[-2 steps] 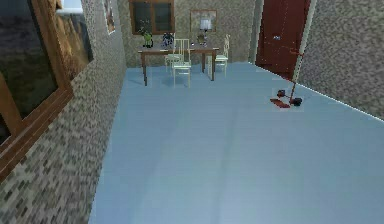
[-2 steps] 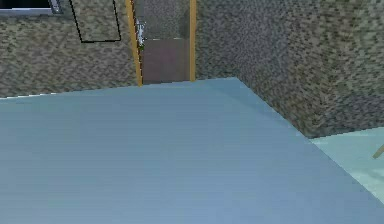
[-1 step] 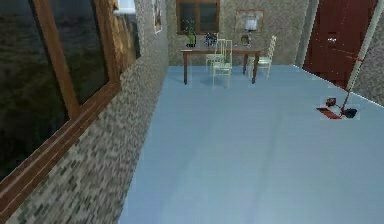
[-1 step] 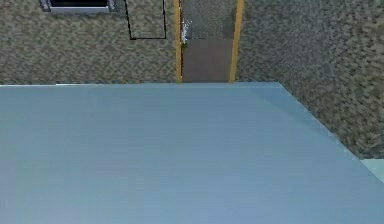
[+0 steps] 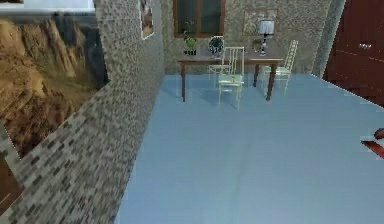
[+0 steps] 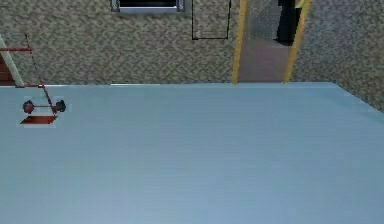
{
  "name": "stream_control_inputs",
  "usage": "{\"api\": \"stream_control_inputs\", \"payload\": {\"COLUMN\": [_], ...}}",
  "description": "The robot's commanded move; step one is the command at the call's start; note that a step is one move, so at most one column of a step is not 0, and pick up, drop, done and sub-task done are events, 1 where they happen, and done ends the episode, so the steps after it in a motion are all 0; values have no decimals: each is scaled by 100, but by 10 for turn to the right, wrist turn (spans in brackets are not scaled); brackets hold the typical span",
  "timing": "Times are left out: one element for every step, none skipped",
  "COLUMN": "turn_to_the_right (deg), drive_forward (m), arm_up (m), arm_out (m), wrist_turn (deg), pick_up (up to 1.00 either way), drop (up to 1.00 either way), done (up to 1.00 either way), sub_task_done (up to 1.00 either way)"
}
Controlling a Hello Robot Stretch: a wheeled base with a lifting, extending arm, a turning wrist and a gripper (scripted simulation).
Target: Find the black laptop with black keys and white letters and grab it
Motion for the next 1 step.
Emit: {"api": "stream_control_inputs", "payload": {"turn_to_the_right": [0], "drive_forward": [100], "arm_up": [0], "arm_out": [0], "wrist_turn": [0], "pick_up": [0], "drop": [0], "done": [0], "sub_task_done": [0]}}
